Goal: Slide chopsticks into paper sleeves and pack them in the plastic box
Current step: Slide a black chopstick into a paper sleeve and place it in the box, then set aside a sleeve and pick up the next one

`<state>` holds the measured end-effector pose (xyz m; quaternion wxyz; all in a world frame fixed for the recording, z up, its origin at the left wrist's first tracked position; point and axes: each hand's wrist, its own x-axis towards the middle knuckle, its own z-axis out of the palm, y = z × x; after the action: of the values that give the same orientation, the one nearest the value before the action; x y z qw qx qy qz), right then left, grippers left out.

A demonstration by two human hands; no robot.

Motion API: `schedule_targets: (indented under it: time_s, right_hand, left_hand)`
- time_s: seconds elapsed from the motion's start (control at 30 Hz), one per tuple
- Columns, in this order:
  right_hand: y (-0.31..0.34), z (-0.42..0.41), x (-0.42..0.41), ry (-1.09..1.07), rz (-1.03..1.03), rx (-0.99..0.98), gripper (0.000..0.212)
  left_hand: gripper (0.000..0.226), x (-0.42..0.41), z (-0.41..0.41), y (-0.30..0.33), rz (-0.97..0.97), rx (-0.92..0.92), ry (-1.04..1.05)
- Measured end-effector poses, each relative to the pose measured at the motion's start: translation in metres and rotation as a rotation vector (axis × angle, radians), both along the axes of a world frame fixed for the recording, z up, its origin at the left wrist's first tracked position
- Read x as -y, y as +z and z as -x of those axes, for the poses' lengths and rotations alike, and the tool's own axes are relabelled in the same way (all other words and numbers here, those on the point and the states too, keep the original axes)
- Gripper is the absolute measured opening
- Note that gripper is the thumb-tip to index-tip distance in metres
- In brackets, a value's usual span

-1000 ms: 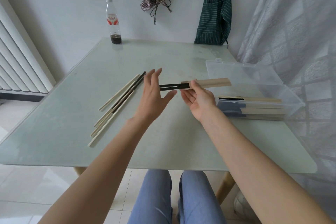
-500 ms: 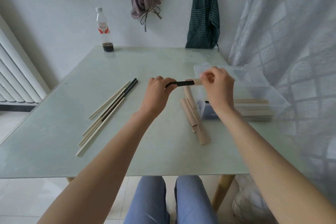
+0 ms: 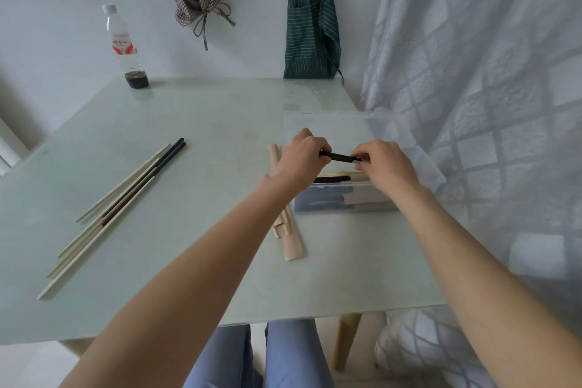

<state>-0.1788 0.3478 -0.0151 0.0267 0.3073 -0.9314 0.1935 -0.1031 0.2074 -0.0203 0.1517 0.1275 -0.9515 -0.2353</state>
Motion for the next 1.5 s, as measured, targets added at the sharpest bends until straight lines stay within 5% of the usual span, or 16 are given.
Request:
schedule_targets:
  time_s: [0.17,0.33,0.53,0.73,0.93,1.1,1.3,1.4,1.5]
  right_hand:
    - [-0.012,0.01,0.009,-0.088,-0.046,0.025,0.03]
    - [-0.011,0.012,0.016,-0.017,0.027,0.205,0.028]
    - [-0.007,-0.029,0.049,0.211,0.135,0.316,0.027]
    - [-0.011,-0.048,0.073,0.162,0.138,0.27,0.029]
    - [-0.001,-0.076,0.083,0.208,0.201,0.064,0.029]
    - [0.003,-0.111,0.113,0.258,0.163,0.271,0.032]
    - [-0.008,-0.133,0.153,0.209,0.289,0.556,0.008]
    - [-0.016,-0.14,0.174,0.161,0.416,0.654,0.012]
    - [-0.019,-0.151,0.192,0.126,0.618,0.876,0.013]
  left_hand:
    - [0.029,0.006,0.002,-0.009,0.077,0.044,-0.004]
    - [0.031,0.031,-0.022,-0.015,-0.194,-0.162,0.224]
    - [0.022,0.042,-0.043,-0.04,-0.187,0.317,0.43]
    - [0.033,0.039,-0.042,-0.04,-0.2,0.378,0.453]
    - [0.035,0.068,-0.068,-0.036,-0.798,0.032,0.45]
    - [0.029,0.085,-0.108,-0.014,-1.011,-0.181,0.372]
    - [0.015,0.116,-0.149,-0.012,-0.974,-0.266,0.328]
    - [0.011,0.146,-0.168,-0.027,-0.576,-0.24,0.491]
    - [0.02,0.176,-0.182,-0.043,-0.153,0.009,0.643]
